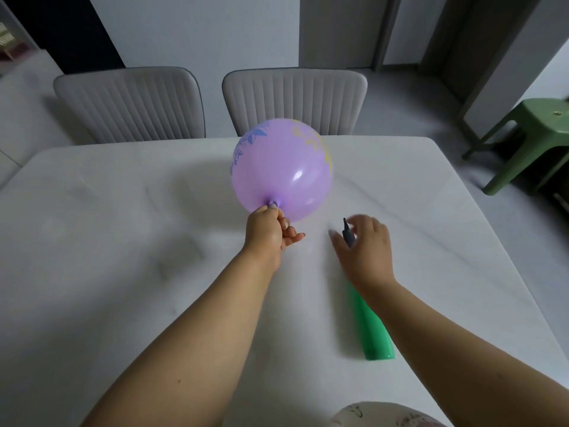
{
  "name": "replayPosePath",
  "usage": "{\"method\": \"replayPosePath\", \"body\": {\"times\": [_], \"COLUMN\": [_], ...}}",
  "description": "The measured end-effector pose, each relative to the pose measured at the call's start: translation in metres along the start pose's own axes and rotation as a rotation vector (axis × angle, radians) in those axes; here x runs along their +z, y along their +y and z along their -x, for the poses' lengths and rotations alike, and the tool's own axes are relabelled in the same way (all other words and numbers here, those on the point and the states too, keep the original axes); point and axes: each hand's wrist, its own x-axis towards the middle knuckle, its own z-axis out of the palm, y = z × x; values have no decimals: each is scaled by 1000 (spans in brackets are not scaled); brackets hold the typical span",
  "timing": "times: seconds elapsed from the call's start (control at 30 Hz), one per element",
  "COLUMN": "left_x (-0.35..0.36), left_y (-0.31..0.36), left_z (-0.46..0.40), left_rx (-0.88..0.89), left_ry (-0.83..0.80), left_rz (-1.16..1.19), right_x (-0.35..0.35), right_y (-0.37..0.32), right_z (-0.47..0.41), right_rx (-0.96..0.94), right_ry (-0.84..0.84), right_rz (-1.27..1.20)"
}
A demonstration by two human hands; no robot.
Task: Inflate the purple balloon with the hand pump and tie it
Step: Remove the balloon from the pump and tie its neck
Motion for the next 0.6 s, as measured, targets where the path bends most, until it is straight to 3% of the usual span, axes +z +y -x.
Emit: {"method": "replayPosePath", "body": {"times": [0.07, 0.2, 0.3, 0.6], "left_x": [1, 5, 5, -11], "left_y": [1, 2, 6, 23], "left_z": [3, 12, 24, 44], "left_rx": [22, 73, 69, 93], "left_ry": [-7, -108, -113, -284], "left_rz": [-64, -251, -307, -574], "right_x": [-16, -30, -29, -26], "right_y": [-35, -77, -78, -61], "right_z": [0, -7, -13, -19], "right_rx": [-217, -463, -474, -618], "right_ry": [36, -286, -494, -461], "right_rz": [-317, -547, -530, -272]}}
